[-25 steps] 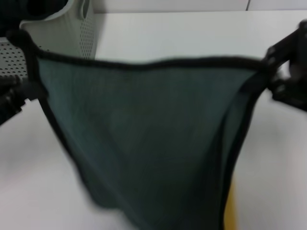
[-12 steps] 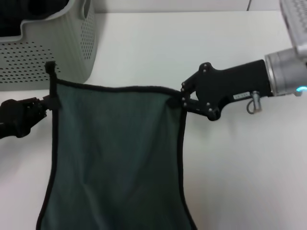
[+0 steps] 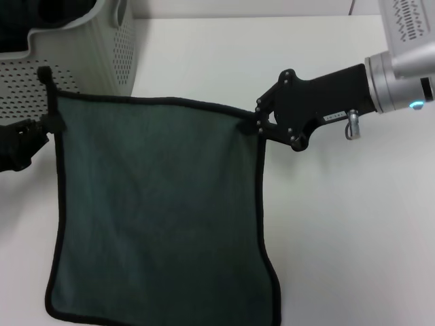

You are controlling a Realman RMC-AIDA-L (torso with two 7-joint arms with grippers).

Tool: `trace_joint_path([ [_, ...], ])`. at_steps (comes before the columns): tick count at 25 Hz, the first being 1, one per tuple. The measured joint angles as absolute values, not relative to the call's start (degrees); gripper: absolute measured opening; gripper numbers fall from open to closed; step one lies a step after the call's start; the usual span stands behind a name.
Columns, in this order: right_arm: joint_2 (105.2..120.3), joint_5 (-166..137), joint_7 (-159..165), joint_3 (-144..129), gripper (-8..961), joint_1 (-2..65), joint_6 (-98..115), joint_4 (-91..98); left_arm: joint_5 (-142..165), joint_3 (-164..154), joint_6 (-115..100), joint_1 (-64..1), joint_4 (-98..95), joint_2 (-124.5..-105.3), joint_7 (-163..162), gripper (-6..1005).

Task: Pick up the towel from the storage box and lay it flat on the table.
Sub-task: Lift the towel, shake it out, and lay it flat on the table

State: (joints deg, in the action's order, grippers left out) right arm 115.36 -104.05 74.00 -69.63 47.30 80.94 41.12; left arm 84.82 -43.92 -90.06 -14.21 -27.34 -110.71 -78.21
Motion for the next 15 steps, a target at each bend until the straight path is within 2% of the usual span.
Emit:
trace_joint_path([
  [15,115.56,-111.27,73.87,-70.49,14,51.58,74.92,42.69,86.54,-43.91,-85.33,-14.55,-26.61,-111.63,-77.46,17],
])
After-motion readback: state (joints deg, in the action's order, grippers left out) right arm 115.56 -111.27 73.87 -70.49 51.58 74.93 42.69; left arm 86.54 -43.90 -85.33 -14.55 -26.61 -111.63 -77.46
